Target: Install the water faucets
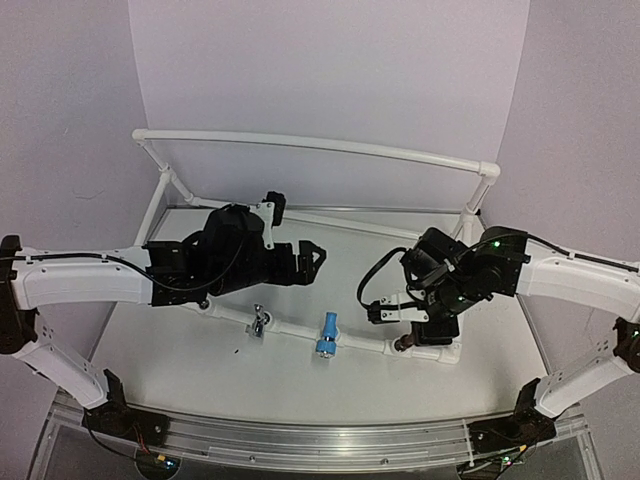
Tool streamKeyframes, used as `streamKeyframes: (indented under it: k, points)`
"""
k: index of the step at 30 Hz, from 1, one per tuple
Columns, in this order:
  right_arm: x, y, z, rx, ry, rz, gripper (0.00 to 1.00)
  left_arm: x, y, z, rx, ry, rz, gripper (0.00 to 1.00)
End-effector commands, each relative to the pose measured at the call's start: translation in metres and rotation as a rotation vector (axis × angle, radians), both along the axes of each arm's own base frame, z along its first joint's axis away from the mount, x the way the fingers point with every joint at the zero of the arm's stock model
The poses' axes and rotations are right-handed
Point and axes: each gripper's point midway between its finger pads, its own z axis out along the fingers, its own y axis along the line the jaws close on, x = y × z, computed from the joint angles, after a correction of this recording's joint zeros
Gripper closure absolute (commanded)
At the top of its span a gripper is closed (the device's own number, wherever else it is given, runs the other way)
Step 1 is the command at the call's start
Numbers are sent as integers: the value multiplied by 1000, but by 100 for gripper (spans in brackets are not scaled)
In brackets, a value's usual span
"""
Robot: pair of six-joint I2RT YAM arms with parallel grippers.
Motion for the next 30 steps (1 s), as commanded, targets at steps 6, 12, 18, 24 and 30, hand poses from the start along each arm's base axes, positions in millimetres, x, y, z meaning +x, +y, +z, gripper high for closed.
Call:
streamKeyframes:
  k: [6,12,18,24,30]
  points:
    - [2,-3,-18,-26,-32,-59,60,10,38,29,-96,-8,194,0]
    - [5,4,-16,26,-26,-116,63,11,41,29,-99,-6,211,0]
    - [8,2,-20,15,-38,-137,64,11,42,28,-102,-8,216,0]
    - [13,0,-25,-20,-52,-154,66,11,46,30,-104,-15,228,0]
    - [18,-1,-31,-58,-64,-165,66,11,50,30,-111,-20,236,0]
